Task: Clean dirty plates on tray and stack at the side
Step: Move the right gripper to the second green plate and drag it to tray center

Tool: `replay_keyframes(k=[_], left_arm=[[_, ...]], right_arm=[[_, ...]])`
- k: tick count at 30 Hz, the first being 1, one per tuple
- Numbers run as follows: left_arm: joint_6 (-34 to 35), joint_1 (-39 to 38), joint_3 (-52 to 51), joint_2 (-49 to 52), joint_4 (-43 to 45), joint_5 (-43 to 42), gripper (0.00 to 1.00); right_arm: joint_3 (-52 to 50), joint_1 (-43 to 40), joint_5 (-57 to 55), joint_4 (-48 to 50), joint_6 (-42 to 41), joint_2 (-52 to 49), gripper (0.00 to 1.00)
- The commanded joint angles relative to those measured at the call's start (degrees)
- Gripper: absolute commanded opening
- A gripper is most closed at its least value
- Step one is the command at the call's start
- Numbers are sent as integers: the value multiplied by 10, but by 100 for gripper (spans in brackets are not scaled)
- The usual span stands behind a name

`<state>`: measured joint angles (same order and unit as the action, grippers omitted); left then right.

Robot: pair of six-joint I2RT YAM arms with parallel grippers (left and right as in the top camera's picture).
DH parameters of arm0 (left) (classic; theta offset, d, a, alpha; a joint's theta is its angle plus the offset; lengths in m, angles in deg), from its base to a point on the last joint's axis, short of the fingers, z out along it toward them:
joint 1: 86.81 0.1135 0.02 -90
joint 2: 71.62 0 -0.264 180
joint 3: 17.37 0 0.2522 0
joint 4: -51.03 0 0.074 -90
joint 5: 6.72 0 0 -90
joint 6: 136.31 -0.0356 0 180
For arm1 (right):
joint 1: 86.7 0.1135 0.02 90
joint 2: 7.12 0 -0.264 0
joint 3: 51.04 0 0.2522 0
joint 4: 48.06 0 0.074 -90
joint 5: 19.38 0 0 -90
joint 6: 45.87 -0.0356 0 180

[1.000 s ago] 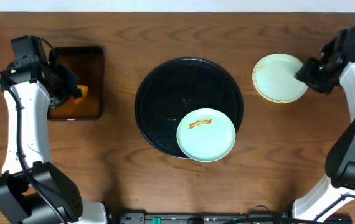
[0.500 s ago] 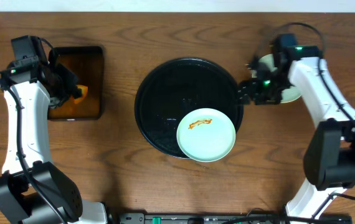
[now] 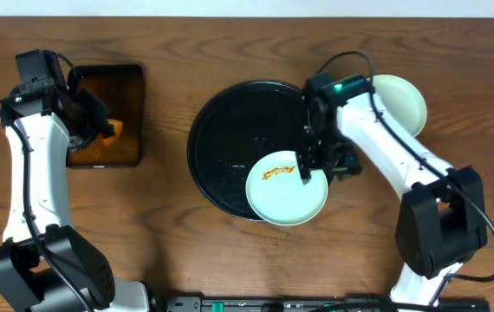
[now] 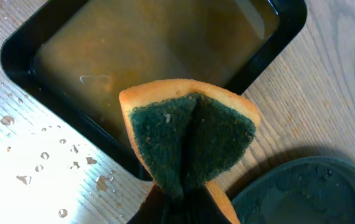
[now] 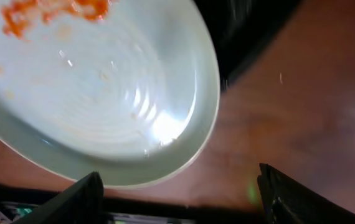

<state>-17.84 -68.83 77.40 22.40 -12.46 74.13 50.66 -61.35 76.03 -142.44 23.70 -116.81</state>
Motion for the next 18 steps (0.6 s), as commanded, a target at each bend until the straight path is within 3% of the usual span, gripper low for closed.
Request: replay_keyframes(k=[1, 3, 6, 10, 12, 18], left_arm=[[-4, 1, -3, 3, -3, -7, 8], [-4, 1, -3, 3, -4, -7, 8], [-4, 1, -3, 3, -4, -7, 8], [-4, 1, -3, 3, 1, -7, 8], [-4, 1, -3, 3, 0, -7, 8], [-4, 1, -3, 3, -3, -7, 8]], right_arm=[[1, 14, -136, -26, -134, 80, 86], [-36, 19, -142, -36, -191, 137, 99], [-144, 25, -124, 3, -297, 220, 99], [-282, 31, -12, 132, -405, 311, 99], [-333, 32, 73, 217, -423, 336, 73], [-378, 34, 56, 266, -473, 304, 66]])
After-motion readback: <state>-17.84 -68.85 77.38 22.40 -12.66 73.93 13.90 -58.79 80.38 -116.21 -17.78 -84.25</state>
